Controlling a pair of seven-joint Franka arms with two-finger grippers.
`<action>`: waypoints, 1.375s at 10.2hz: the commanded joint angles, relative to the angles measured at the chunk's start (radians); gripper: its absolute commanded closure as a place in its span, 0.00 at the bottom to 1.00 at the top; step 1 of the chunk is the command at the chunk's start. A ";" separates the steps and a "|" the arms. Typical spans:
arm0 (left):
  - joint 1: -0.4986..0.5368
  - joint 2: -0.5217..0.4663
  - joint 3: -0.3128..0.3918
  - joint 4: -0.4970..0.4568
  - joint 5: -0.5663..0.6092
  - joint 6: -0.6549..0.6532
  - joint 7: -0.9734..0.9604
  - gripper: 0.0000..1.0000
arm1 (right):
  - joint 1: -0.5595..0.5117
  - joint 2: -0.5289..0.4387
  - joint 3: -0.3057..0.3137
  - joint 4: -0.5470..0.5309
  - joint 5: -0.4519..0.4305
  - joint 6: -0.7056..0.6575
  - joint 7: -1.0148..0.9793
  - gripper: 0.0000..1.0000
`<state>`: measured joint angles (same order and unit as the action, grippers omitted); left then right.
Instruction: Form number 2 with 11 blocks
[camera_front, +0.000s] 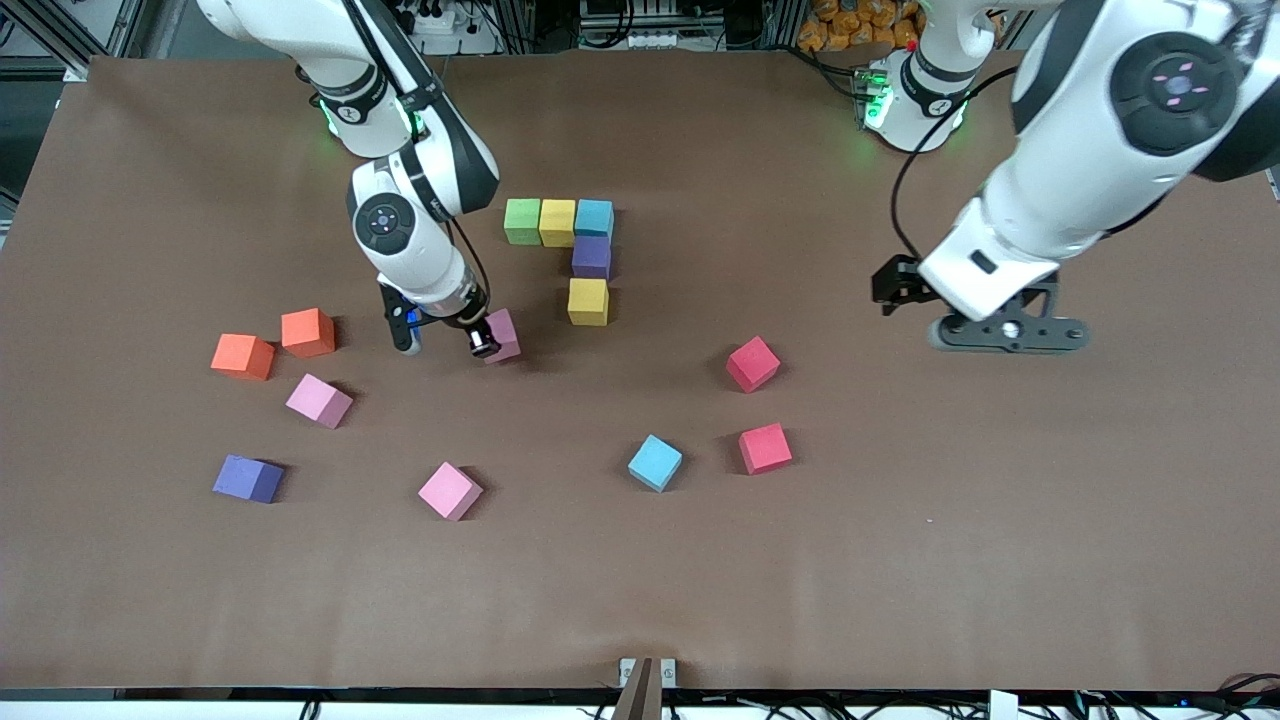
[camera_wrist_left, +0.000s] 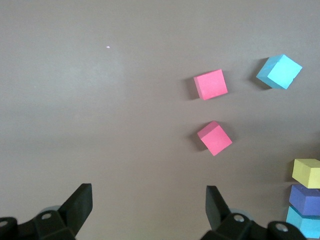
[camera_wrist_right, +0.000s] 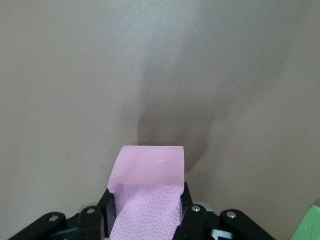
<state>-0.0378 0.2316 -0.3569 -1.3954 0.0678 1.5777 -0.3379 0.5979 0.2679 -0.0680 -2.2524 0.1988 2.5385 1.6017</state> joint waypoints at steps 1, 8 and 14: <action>0.006 -0.006 0.038 0.056 -0.014 -0.070 0.025 0.00 | -0.020 -0.015 0.059 -0.018 0.030 0.016 0.076 1.00; 0.044 -0.032 0.050 0.059 -0.032 -0.142 0.028 0.00 | -0.038 -0.010 0.132 -0.055 0.060 0.016 0.138 1.00; 0.118 -0.023 0.064 0.059 -0.068 -0.145 0.080 0.00 | -0.052 -0.010 0.168 -0.111 0.128 0.131 0.142 1.00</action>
<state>0.0676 0.2154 -0.2936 -1.3369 0.0221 1.4491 -0.2744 0.5692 0.2709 0.0760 -2.3482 0.2957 2.6556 1.7362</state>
